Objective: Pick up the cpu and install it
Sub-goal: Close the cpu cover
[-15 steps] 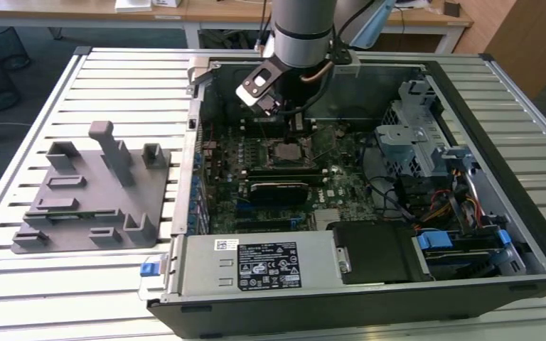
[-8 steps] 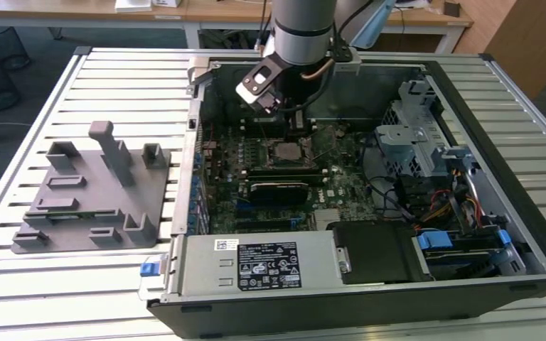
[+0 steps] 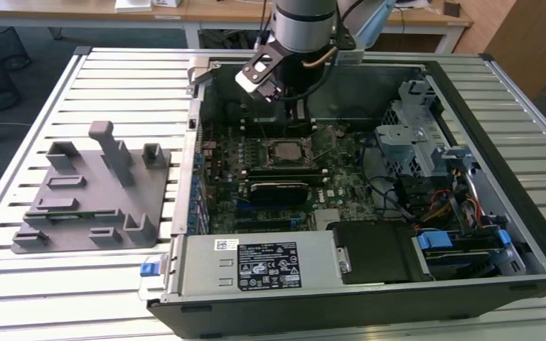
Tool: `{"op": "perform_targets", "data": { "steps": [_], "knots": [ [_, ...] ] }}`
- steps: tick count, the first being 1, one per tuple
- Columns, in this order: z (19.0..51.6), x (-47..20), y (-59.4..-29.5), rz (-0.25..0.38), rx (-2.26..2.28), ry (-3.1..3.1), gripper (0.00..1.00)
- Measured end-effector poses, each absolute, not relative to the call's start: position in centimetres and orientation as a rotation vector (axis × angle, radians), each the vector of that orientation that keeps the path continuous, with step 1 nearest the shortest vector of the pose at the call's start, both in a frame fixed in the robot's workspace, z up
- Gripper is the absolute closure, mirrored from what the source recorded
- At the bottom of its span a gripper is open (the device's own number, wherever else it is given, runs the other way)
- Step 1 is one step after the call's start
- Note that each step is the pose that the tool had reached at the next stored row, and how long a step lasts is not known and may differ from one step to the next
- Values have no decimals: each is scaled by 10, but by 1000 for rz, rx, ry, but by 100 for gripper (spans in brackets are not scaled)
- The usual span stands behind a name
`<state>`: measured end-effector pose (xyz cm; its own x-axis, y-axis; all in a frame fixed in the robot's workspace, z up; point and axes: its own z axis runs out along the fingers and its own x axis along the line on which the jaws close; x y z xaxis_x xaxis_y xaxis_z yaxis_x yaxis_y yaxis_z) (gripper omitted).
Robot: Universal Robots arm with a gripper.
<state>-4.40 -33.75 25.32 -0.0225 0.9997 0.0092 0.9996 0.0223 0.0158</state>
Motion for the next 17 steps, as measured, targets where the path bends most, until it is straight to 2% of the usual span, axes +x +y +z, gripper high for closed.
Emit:
{"op": "perform_targets", "data": {
  "steps": [17],
  "knots": [
    [261, -25, -349, 26, 2194, 2243, 89]
  ]
}}
